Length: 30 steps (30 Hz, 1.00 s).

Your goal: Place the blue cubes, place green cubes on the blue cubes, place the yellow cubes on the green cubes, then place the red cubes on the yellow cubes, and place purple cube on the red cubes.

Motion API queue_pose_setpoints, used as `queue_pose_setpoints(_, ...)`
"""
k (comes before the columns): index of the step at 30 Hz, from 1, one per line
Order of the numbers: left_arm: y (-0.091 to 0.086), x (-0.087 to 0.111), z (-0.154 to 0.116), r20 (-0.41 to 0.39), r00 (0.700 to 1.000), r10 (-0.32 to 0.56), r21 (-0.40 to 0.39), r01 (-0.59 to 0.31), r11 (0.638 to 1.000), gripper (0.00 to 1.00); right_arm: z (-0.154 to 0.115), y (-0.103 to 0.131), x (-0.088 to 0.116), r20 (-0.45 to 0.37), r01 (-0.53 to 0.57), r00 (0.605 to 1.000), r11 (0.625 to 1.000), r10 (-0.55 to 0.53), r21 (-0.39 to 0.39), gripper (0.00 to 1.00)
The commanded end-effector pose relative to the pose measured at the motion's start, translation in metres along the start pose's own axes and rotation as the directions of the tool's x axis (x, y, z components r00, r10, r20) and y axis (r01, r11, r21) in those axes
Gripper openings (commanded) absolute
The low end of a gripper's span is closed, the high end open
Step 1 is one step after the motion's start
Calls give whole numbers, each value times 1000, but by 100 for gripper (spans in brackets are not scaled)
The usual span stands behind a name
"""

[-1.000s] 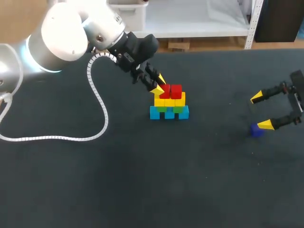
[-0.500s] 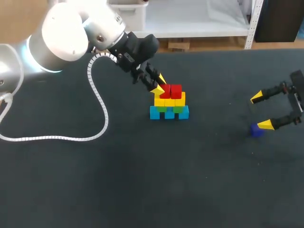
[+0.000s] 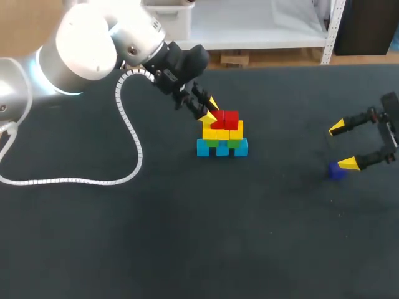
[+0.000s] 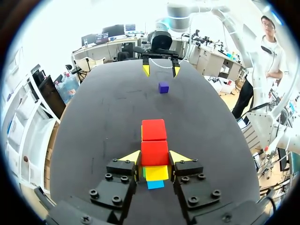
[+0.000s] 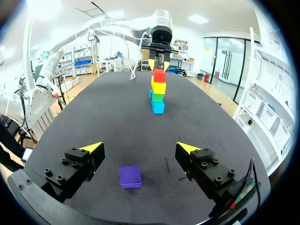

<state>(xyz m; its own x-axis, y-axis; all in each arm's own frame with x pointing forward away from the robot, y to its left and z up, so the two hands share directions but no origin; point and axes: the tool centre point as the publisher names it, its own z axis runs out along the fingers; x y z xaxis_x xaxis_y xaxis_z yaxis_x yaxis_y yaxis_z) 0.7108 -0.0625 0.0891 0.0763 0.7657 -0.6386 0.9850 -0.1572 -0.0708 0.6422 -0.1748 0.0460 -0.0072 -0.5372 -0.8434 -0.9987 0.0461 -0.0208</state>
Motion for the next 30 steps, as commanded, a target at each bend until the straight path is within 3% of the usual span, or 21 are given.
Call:
queue_pose_setpoints(1, 3, 0, 1, -1, 1000, 1, 3, -1, 1000, 18, 0, 0, 0, 1, 1, 1000, 1000, -1, 0, 100)
queue_pose_setpoints(8, 3, 0, 1, -2, 1000, 0, 5, 0, 1000, 26, 0, 0, 0, 1, 1, 1000, 1000, -1, 0, 100)
queue_pose_setpoints(14, 1, 1, 0, -2, 1000, -1, 3, 1, 1000, 48, 0, 0, 0, 1, 1, 1000, 1000, -1, 0, 100)
queue_pose_setpoints(15, 1, 1, 0, -3, 1000, -2, 3, 2, 1000, 53, 0, 0, 0, 1, 1, 1000, 1000, -1, 0, 100)
queue_pose_setpoints(16, 1, 1, -1, -3, 1000, -4, 2, 4, 1000, 76, 0, 0, 0, 1, 1, 1000, 1000, -1, 0, 100)
queue_pose_setpoints(17, 1, 1, -1, -4, 1000, -6, 3, 6, 1000, 93, 0, 0, 0, 1, 1, 1000, 1000, -1, 0, 100)
queue_pose_setpoints(18, 0, 2, -1, -6, 1000, -7, 3, 7, 1000, 100, 0, 0, 0, 1, 1, 1000, 1000, -1, 0, 100)
queue_pose_setpoints(24, 0, 3, -5, -14, 1000, -17, -10, 17, 1000, 100, 0, 0, 0, 1, 1, 1000, 1000, -1, 0, 100)
queue_pose_setpoints(30, -1, 3, -24, 5, 1000, 20, -93, -19, 996, 100, 0, 0, 0, 1, 1, 1000, 1000, -1, 0, 100)
